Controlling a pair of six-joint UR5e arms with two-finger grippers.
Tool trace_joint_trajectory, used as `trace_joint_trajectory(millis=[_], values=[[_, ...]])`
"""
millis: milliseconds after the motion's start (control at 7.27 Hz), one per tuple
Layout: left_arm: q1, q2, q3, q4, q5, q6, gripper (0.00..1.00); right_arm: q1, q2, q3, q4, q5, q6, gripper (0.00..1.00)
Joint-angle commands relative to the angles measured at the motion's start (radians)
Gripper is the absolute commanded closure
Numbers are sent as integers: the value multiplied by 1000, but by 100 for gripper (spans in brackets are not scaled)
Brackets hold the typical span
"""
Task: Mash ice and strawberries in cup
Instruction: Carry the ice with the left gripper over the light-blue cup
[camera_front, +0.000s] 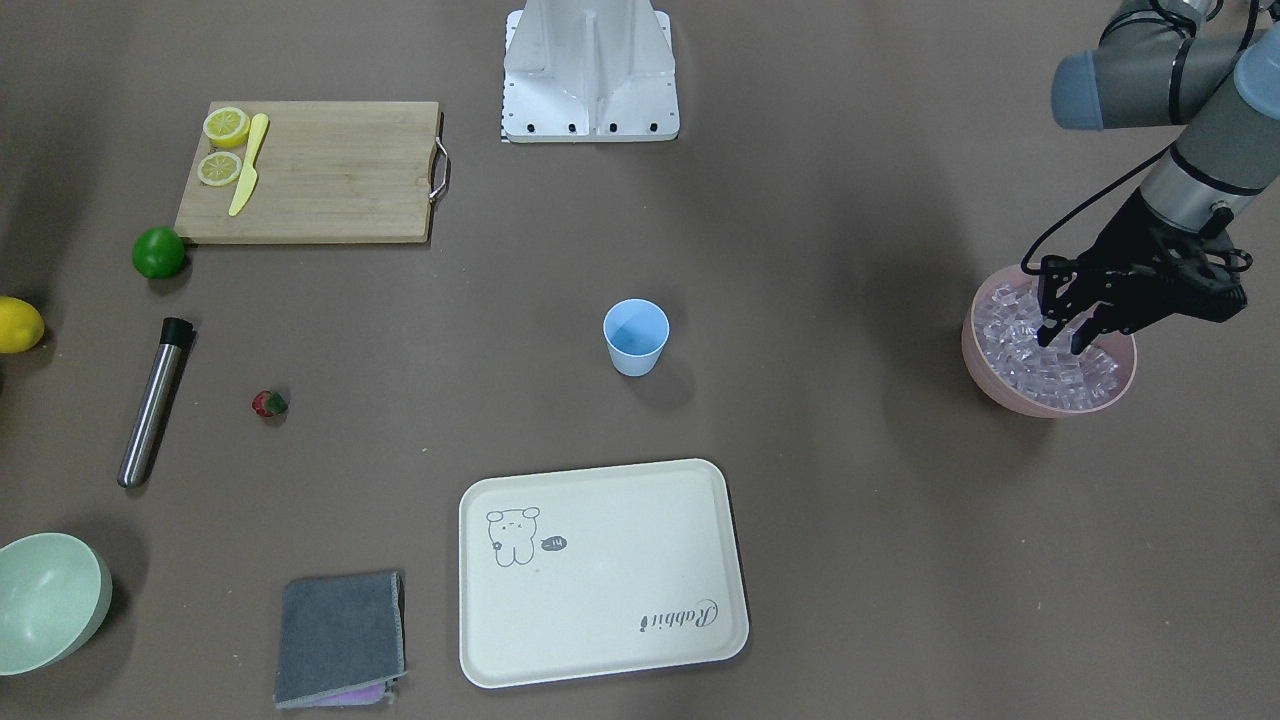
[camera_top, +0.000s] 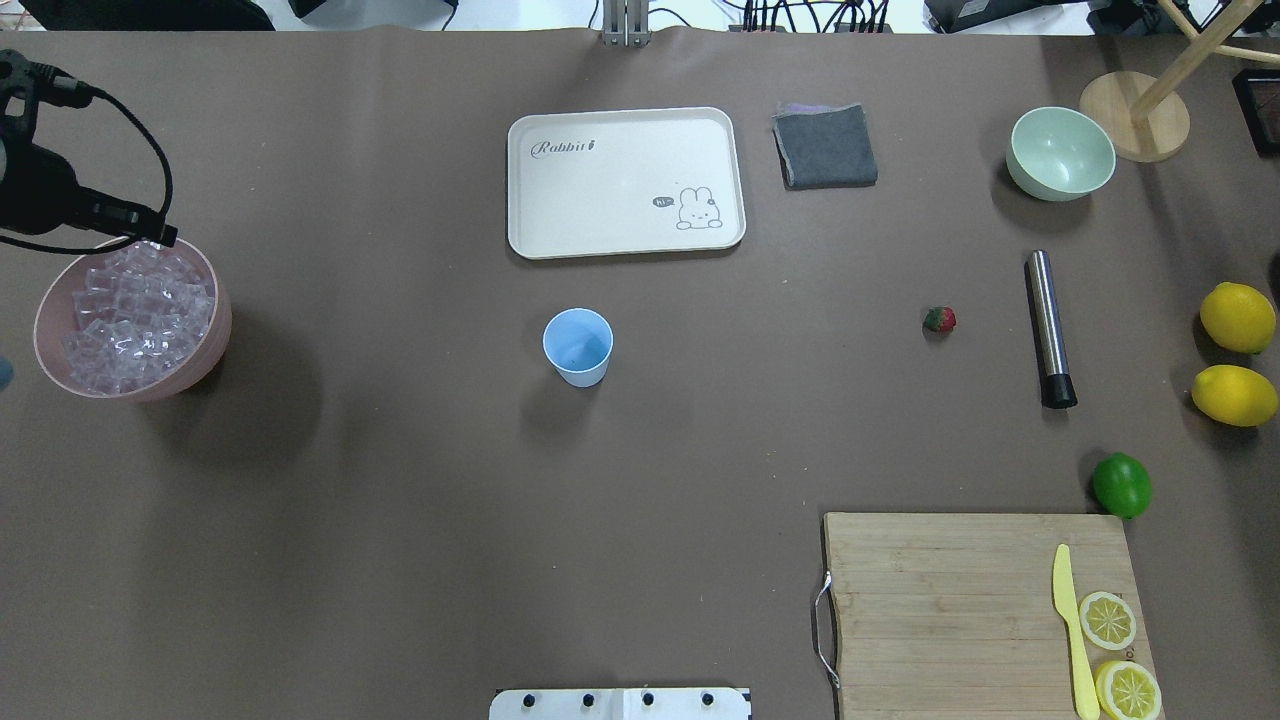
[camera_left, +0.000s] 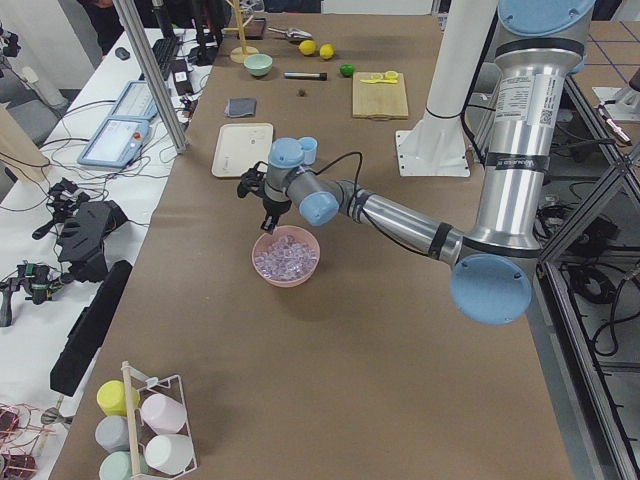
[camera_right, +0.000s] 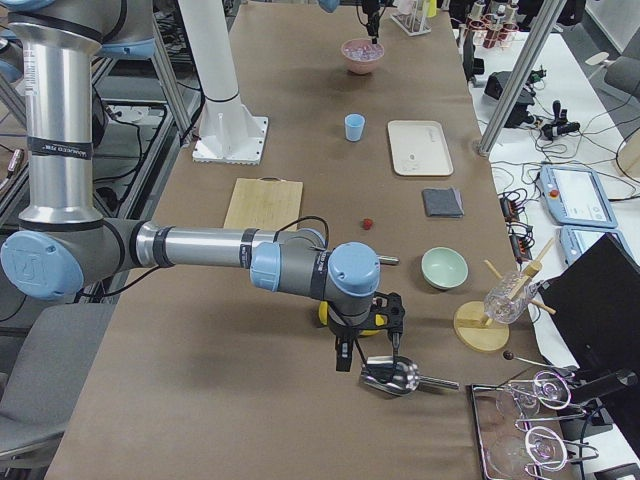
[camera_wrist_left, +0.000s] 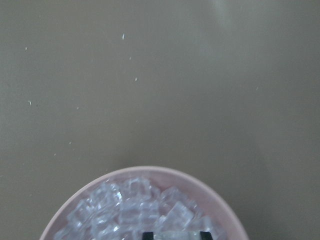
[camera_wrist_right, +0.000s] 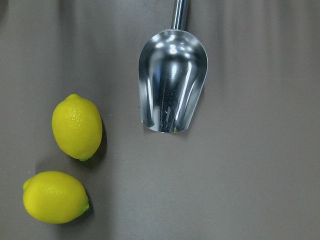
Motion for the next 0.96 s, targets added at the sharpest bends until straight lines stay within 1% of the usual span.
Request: trace_joint_trajectory(millis=[0, 138, 275, 413, 551, 826], values=[[100, -143, -2, -41, 4, -312, 100, 0, 0, 1, 1, 0, 0, 0], [178, -201, 7, -69, 16, -415, 100, 0, 0, 1, 1, -2, 0, 0], [243, -258, 10, -69, 77, -476, 100, 0, 0, -1, 1, 0, 0, 0], [335, -295, 13, -71, 170, -517, 100, 0, -1, -2, 1, 0, 0, 0], [404, -315, 13, -78, 243, -542, 100, 0, -1, -5, 1, 0, 0, 0], [524, -331, 36, -144, 378, -576, 100, 0, -3, -8, 1, -2, 0, 0]])
